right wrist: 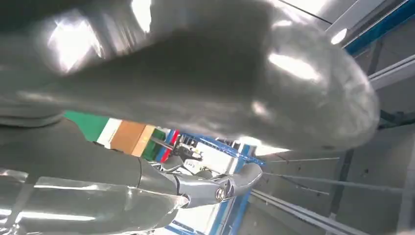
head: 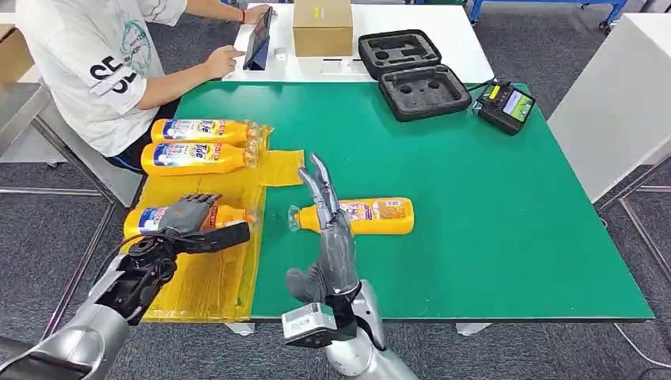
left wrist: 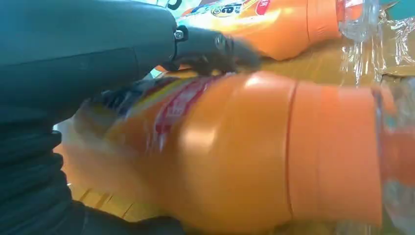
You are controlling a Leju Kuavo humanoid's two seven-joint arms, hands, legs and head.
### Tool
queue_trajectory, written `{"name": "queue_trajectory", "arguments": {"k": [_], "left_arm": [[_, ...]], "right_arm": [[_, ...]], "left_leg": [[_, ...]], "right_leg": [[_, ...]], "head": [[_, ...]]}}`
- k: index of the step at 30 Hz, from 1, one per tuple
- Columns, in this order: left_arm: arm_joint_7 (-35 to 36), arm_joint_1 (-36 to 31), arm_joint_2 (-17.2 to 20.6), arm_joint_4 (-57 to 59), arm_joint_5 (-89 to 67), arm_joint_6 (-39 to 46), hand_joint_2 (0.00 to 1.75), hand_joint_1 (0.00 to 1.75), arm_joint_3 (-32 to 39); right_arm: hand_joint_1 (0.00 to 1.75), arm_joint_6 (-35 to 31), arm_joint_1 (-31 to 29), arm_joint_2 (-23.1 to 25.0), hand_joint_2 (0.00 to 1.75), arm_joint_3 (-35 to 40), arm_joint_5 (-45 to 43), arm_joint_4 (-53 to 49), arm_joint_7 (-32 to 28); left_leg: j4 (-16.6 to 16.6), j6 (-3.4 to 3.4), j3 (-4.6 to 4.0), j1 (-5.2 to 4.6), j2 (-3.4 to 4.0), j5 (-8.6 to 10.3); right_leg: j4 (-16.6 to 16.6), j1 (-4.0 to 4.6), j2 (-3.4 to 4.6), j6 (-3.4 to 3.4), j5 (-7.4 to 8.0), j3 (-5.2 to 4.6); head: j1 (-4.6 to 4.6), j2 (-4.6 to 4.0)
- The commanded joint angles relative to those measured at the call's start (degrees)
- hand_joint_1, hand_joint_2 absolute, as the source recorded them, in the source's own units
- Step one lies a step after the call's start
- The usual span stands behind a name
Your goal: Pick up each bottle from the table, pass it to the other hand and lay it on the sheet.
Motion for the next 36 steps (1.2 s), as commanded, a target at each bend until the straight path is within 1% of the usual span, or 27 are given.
{"name": "queue_trajectory", "arguments": {"k": [1,4,8,10,12,15,24,26,27,30,31,32,34,35,36], "left_arm": [[-1.5,-1.2,-1.1,6.4,1.9,-3.3,0.00,0.00,1.6],[-5.6,-1.4,-2.0,7.7,7.7,-8.6,0.00,0.00,4.1],[-8.6,-1.5,-2.6,8.9,14.6,-14.5,0.00,0.00,7.2],[-10.0,-1.2,-2.9,9.3,20.8,-19.3,0.00,0.00,9.9],[-11.1,0.2,-3.3,8.3,26.1,-22.2,0.00,0.00,12.3],[-9.5,1.9,-4.7,7.2,36.6,-26.0,0.00,0.00,17.0],[-8.7,2.7,-4.6,5.8,38.1,-25.3,0.00,0.00,16.3],[-8.4,2.9,-5.3,5.4,41.8,-25.2,0.00,0.00,17.9],[-8.7,3.2,-5.9,5.0,44.1,-24.0,0.00,0.00,19.3],[-10.5,2.8,-6.6,3.1,44.2,-10.2,0.00,0.00,18.4],[-13.6,2.9,-6.9,1.3,41.6,-1.4,0.00,0.00,18.5],[-15.1,2.4,-7.3,1.1,41.9,1.7,0.00,0.00,19.0],[-22.0,2.7,-7.8,-2.9,40.0,14.7,0.00,0.00,20.6],[-23.7,3.0,-7.9,-4.4,40.0,18.3,0.00,0.00,21.3],[-27.1,3.5,-7.4,-6.8,37.6,25.0,0.00,0.00,20.9]], "right_arm": [[0.00,-0.2,-2.2,-0.9,0.00,0.8,-0.3,4.0,0.4],[0.00,-0.2,-2.4,-0.6,0.00,0.4,0.3,4.9,0.6],[0.00,-0.2,-3.0,-0.6,0.00,0.4,0.3,5.9,1.0],[0.00,-0.2,-3.1,-0.5,0.00,0.4,0.2,6.7,1.1],[0.00,-0.2,-2.7,-0.4,0.00,0.3,0.5,7.2,1.0],[0.00,-0.2,-2.2,-0.4,0.00,0.3,1.6,8.3,1.0],[0.00,-0.2,-2.2,-0.2,0.00,0.2,2.0,8.5,1.2],[0.00,-0.2,-2.1,0.0,0.00,-0.1,2.7,8.7,1.6],[0.00,-0.2,-2.2,-0.1,0.00,0.1,2.7,8.9,1.7],[0.00,-0.2,-2.1,-0.4,0.00,0.2,3.4,9.3,2.5],[0.00,-0.2,-1.8,-0.4,0.00,-0.2,4.1,9.1,2.5],[0.00,-0.2,-1.7,-0.4,0.00,-0.2,4.5,8.9,2.6],[0.00,-0.2,-1.2,-0.6,0.00,-1.4,7.7,8.1,3.5],[0.00,-0.2,-1.2,-0.7,1.75,-1.6,9.2,7.9,4.3],[0.00,-0.2,-1.1,-0.9,1.75,-2.9,14.7,7.5,6.8]], "left_leg": [[-0.1,-0.06,0.19,0.05,0.05,-0.06],[-0.1,-0.05,0.19,0.02,0.02,-0.05],[-0.1,-0.08,0.28,0.05,0.02,-0.07],[-0.1,-0.08,0.35,0.03,0.03,-0.06],[-0.1,-0.05,0.43,-0.02,0.02,-0.03],[-0.2,-0.04,0.63,-0.04,0.00,-0.04],[-0.2,-0.06,0.74,-0.01,0.01,-0.03],[-0.1,-0.03,0.73,-0.04,-0.03,-0.03],[-0.2,-0.07,0.75,-0.01,0.01,-0.02],[-0.2,-0.05,0.75,0.00,-0.03,-0.02],[-0.2,-0.07,0.70,0.02,-0.04,-0.02],[-0.1,-0.03,0.68,0.00,-0.10,-0.03],[0.0,-0.04,0.59,0.04,-0.11,-0.03],[0.0,-0.06,0.55,0.07,-0.08,-0.04],[0.0,-0.06,0.53,0.07,-0.05,-0.04]], "right_leg": [[-0.1,0.04,0.10,-0.05,-0.03,0.18],[-0.1,0.01,0.06,-0.04,-0.03,0.20],[-0.1,0.04,0.09,-0.07,-0.03,0.28],[-0.1,0.02,0.09,-0.07,-0.01,0.35],[-0.1,-0.03,0.04,-0.03,0.00,0.43],[-0.2,-0.05,0.01,-0.02,-0.02,0.65],[-0.2,-0.02,0.04,-0.05,-0.01,0.76],[-0.1,-0.05,-0.03,-0.02,-0.03,0.75],[-0.2,-0.01,0.05,-0.05,0.01,0.78],[-0.2,-0.01,0.00,-0.03,0.00,0.79],[-0.2,0.01,0.01,-0.05,0.02,0.76],[-0.1,0.00,-0.09,-0.02,-0.03,0.74],[-0.1,0.03,-0.10,-0.02,-0.03,0.66],[-0.1,0.07,-0.05,-0.04,-0.01,0.63],[-0.1,0.07,-0.02,-0.05,0.00,0.56]], "head": [[0.00,0.00],[0.00,0.00],[-0.02,0.00],[-0.02,0.00],[-0.02,0.00],[0.00,0.00],[-0.02,0.00],[0.00,0.00],[0.00,0.00],[-0.02,0.00],[-0.02,0.00],[0.02,0.00],[0.00,0.00],[0.05,0.00],[0.00,0.00]]}}
